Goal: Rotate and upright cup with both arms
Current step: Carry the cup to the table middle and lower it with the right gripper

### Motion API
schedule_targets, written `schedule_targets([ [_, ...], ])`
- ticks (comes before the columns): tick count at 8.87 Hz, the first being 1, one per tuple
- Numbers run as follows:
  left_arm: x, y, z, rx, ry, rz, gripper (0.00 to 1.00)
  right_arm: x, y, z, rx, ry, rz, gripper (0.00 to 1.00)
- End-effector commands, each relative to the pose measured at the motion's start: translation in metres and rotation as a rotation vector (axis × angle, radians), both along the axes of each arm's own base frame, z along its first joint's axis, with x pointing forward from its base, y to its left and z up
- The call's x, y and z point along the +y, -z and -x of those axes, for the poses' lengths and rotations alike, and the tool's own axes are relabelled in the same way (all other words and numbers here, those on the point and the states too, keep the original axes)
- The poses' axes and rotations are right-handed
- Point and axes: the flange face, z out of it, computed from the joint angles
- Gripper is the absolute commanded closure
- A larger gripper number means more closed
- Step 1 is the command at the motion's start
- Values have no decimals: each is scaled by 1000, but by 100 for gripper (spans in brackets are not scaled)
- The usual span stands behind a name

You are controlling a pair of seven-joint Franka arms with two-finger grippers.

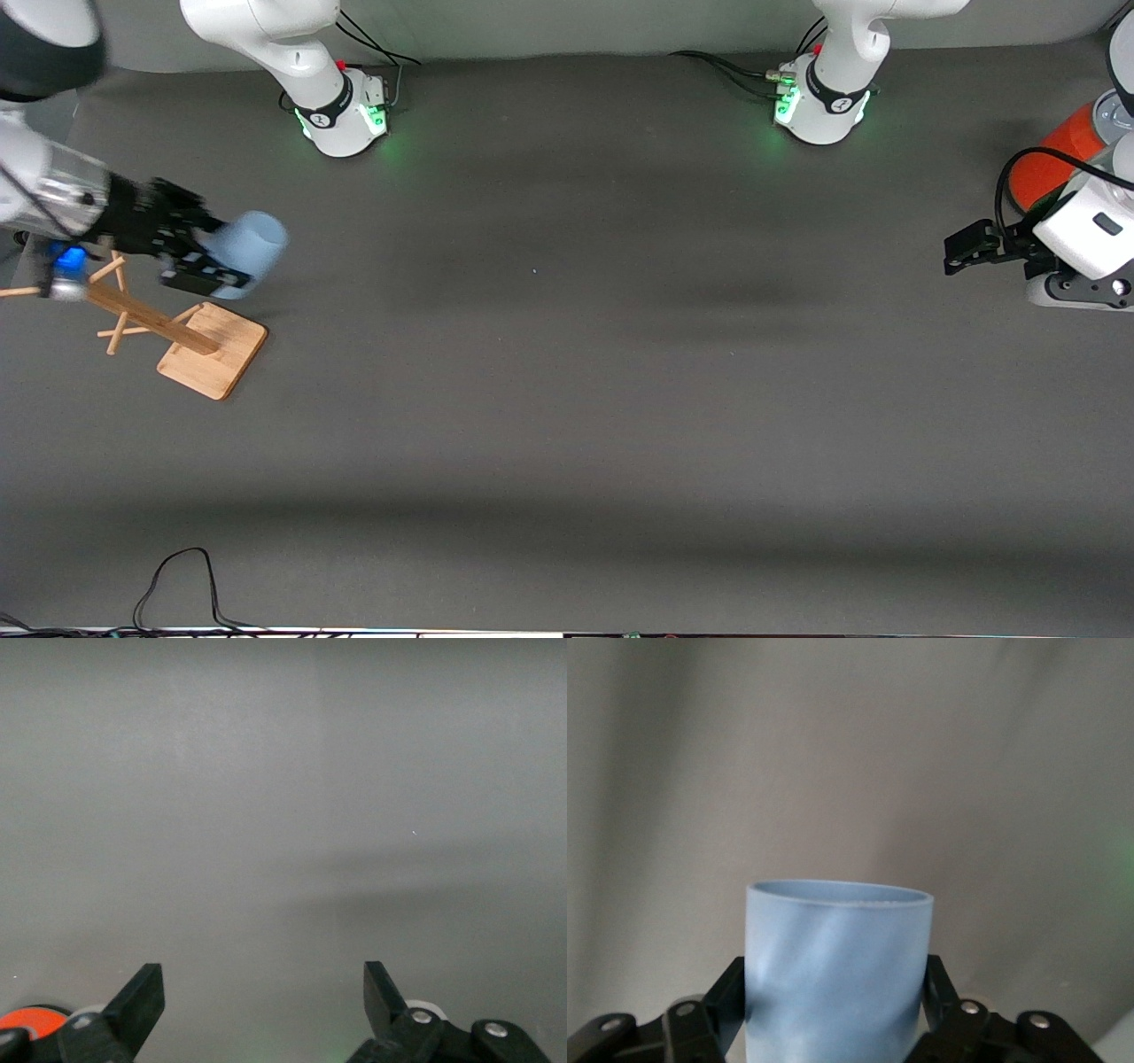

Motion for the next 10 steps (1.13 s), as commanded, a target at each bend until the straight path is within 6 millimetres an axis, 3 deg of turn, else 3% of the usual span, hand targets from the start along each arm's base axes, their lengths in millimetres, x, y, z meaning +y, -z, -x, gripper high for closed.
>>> schedule_targets([
  [1,0,-7,8,-1,17,-8,0,84,28,-18,-18,32,-19,49],
  [3,0,-8,8,-3,19,-8,0,169,72,-26,-86,74,41,49],
  [6,0,-8,7,-1,17,-8,0,279,128,-5,-83,162,146,49],
  [8,2,-7,7,-1,18,-7,0,327,179,18,-92,212,207,49],
  [10,-1,-9,7,-4,26,-8,0,357,246,34,-84,314,263,49],
])
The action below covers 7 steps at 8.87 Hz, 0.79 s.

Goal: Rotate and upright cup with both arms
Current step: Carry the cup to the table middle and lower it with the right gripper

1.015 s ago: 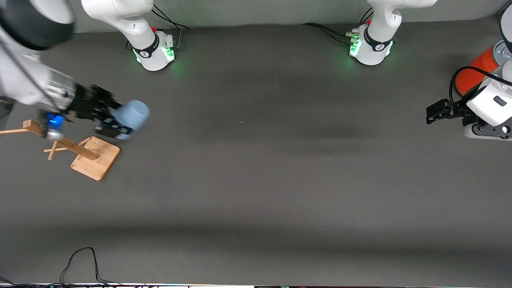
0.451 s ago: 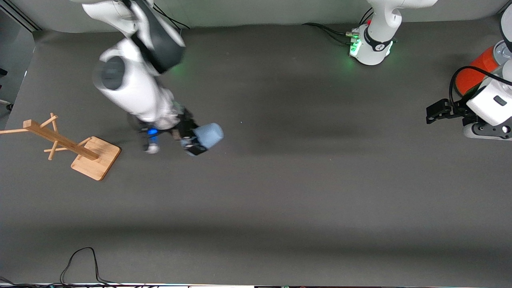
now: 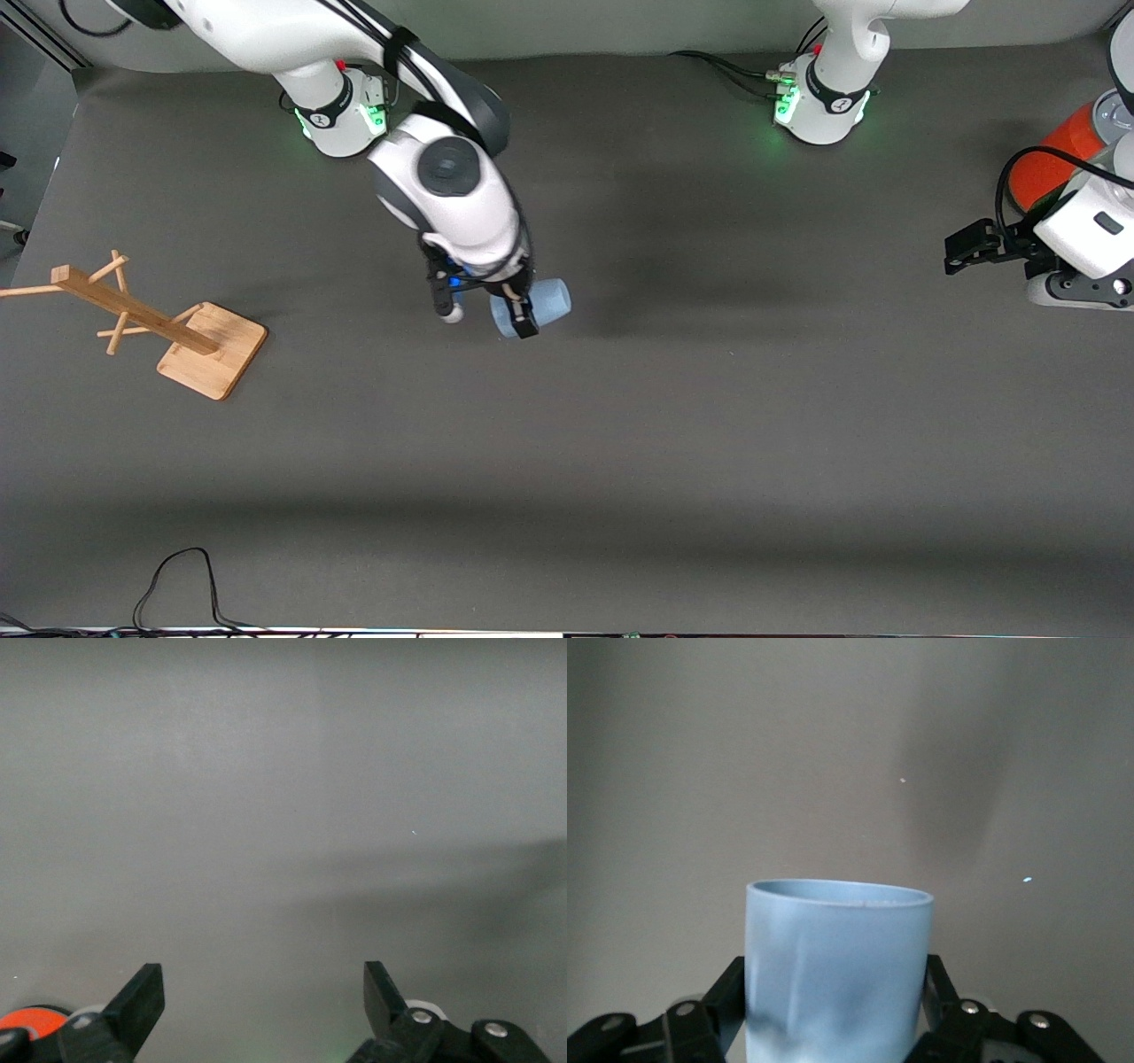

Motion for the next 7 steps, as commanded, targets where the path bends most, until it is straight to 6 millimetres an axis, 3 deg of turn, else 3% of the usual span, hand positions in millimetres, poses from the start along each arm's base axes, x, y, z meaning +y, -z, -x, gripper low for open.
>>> schedule_targets([
  [1,0,-8,6,-2,22,-8,0,33,61,10,-6,81,13,48],
  [2,0,-8,7,3,22,-8,0,52,85,24,-22,84,37,47],
  [3,0,-8,7,6,22,-9,0,72,113,50,-16,50,65,45],
  [4,0,-5,6,12,23,-9,0,75,129,58,-14,53,81,42],
  [5,0,-5,6,12,23,-9,0,76,132,60,-11,55,83,30],
  [6,0,-5,6,12,23,-9,0,75,138,61,-6,54,88,0],
  [7,-1,-5,6,12,25,-9,0,75,138,59,-28,58,95,0],
])
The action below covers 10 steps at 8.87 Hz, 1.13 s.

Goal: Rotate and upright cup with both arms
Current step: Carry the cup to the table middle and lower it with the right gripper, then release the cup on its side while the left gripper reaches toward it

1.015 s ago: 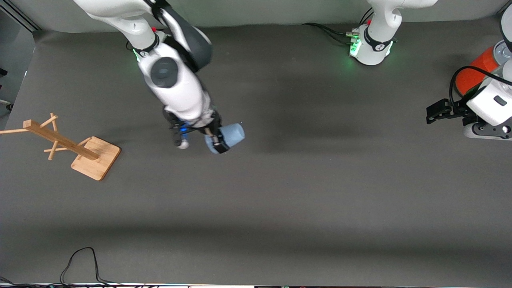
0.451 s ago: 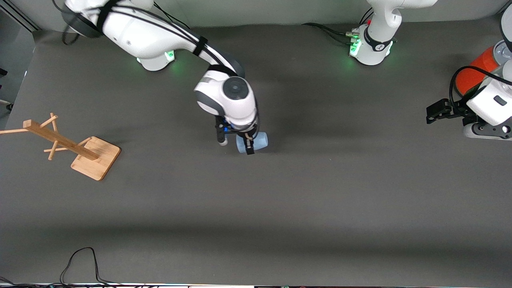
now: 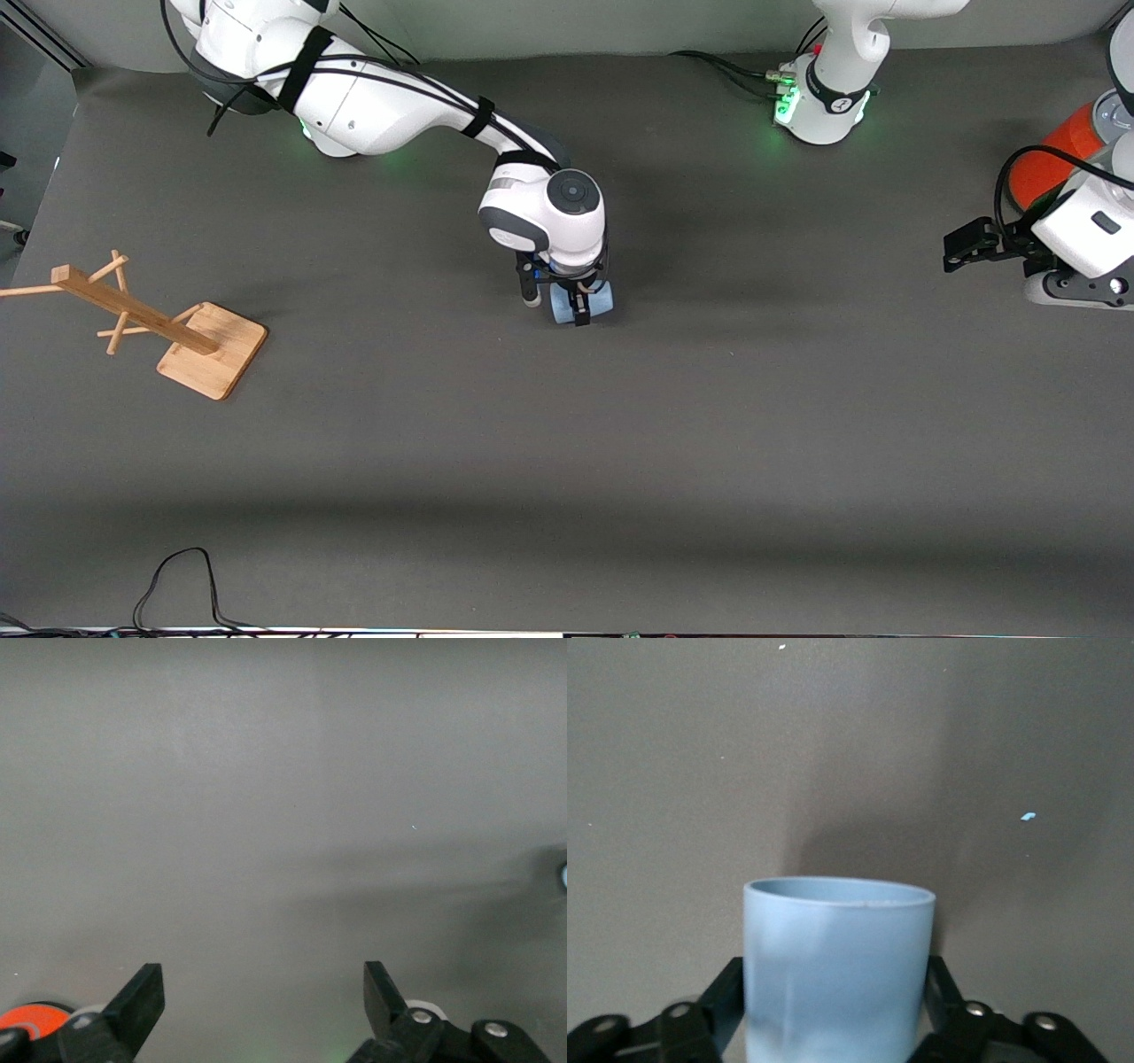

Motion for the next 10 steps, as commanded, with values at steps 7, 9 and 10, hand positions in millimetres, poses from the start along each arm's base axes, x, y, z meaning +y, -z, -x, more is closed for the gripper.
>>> schedule_targets([
  [7,-47,-19,7,-33,48,-46,0,-120,-207,-107,-100,-484,-10,0],
  [9,-142,-26,27,-42,-31,-51,0,-222,-270,-147,-89,-679,-48,0],
  [10,-188,-12,30,-36,-49,-47,0,-276,-293,-158,-72,-786,-62,0],
])
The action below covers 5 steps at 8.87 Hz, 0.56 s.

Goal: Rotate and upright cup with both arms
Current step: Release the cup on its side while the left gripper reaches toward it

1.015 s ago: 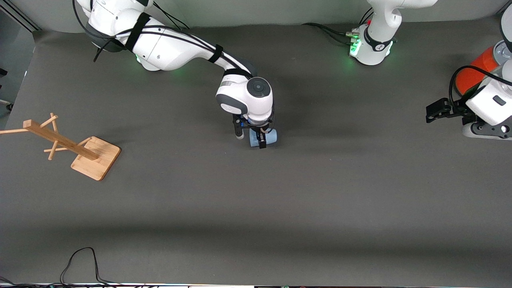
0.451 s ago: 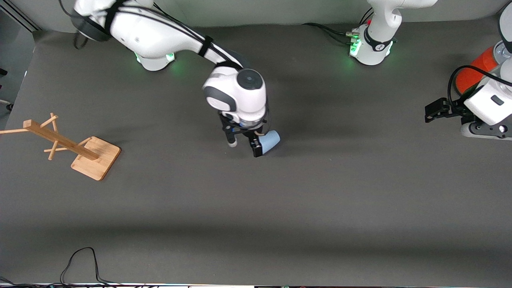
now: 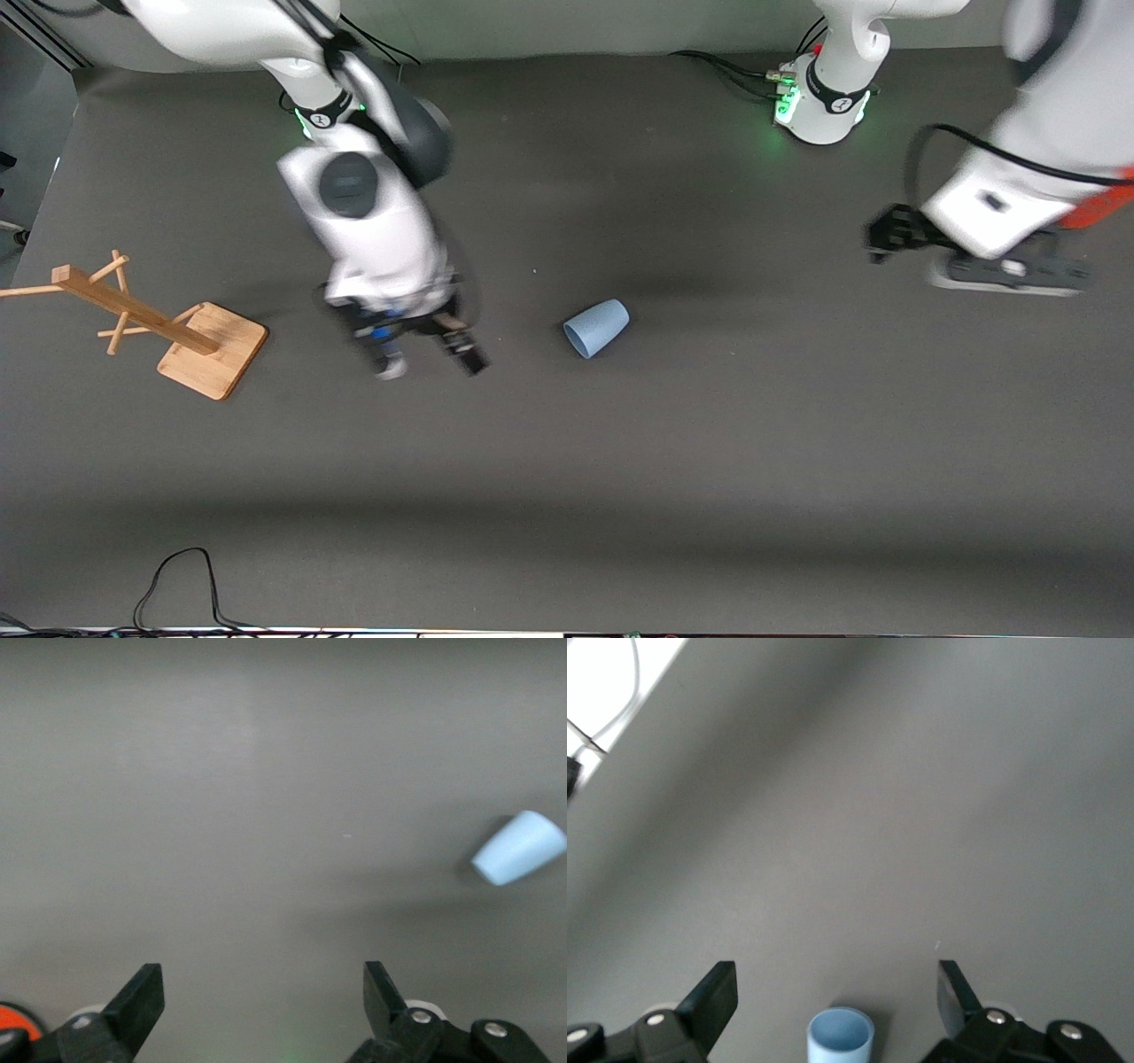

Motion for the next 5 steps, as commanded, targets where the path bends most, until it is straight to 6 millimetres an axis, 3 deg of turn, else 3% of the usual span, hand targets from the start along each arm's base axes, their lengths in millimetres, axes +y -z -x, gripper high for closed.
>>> schedule_targets([
  [1,-95,30,-3,34,-98,-7,0,-94,-48,-2,9,-254,15,0],
  [3,-206,84,-25,19,-151,-63,0,-192,-91,9,50,-413,13,0],
  [4,-229,121,-36,31,-129,-75,0,-233,-109,19,60,-485,24,0],
  [5,-236,140,-39,46,-119,-85,0,-266,-120,28,57,-523,33,0],
])
